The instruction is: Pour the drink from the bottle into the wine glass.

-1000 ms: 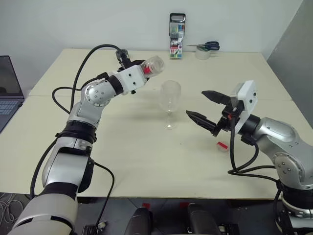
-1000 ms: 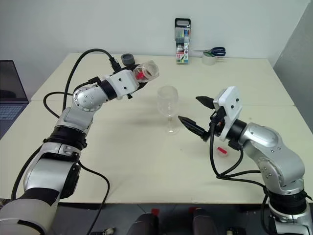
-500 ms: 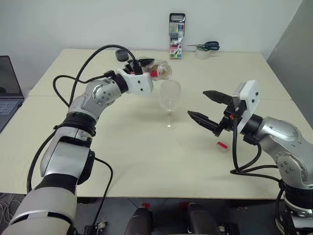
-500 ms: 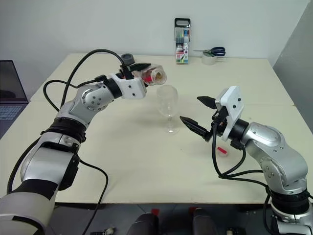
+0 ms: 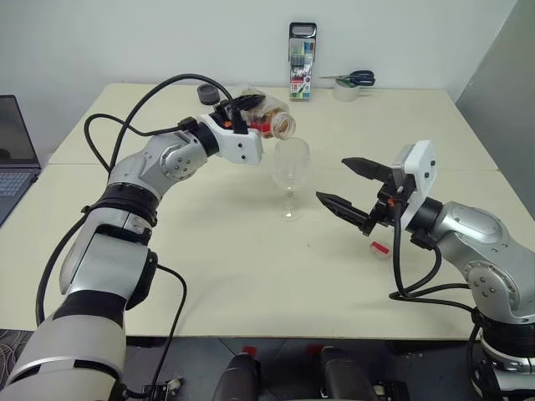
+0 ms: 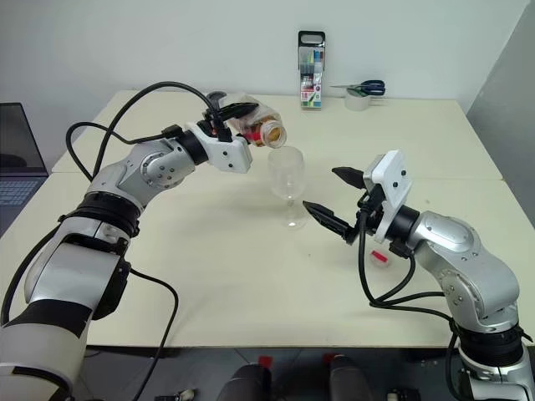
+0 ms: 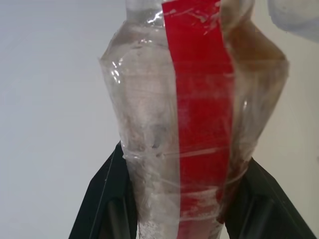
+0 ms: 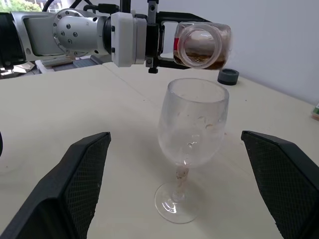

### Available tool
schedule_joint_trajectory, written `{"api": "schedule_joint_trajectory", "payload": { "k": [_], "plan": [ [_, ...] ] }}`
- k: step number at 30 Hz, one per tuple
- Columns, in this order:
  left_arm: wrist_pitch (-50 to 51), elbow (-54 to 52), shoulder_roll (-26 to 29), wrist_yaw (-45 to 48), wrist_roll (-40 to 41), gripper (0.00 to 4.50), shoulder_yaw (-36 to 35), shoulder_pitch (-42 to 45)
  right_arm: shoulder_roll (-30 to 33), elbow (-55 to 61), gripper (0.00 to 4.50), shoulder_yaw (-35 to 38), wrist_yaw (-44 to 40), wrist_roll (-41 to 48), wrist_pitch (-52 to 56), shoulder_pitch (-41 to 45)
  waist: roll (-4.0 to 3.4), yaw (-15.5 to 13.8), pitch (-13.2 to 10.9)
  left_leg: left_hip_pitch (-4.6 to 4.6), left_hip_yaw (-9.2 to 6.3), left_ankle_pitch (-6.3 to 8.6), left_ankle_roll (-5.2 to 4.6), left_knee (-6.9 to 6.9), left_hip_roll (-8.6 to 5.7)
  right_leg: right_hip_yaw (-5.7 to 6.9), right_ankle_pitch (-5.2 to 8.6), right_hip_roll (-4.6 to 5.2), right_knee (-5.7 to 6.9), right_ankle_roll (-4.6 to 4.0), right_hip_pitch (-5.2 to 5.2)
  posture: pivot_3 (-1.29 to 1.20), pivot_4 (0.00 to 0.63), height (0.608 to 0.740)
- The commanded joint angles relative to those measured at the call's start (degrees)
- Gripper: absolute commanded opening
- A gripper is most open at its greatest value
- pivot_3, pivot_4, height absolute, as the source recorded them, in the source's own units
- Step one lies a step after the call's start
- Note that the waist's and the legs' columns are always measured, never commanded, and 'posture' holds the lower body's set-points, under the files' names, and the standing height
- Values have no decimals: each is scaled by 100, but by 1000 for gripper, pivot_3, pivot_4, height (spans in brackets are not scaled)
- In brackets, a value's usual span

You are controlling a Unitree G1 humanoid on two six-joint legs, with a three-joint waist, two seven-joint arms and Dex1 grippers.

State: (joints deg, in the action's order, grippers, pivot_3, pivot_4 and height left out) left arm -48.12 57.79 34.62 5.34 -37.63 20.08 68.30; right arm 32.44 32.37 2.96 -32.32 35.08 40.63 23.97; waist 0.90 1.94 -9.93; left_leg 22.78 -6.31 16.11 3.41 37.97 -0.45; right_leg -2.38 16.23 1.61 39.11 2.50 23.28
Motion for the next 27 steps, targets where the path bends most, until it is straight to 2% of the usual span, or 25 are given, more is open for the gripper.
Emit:
{"api": "schedule_joint_trajectory", "payload": {
  "k": [1,27],
  "plan": [
    [-23,-12,120,-279,-57,1713,-20,342,-33,222,4500,3,42,37,-69,77,0,0,0,0,0,0,0,0,0,0,0,0,0,0,0,0,150,740],
    [-25,307,237,-1190,-656,1713,324,758,-288,460,4500,-297,507,-61,-23,-60,0,1,0,1,1,0,1,1,-1,0,0,0,3,0,2,0,150,740]
  ]
}}
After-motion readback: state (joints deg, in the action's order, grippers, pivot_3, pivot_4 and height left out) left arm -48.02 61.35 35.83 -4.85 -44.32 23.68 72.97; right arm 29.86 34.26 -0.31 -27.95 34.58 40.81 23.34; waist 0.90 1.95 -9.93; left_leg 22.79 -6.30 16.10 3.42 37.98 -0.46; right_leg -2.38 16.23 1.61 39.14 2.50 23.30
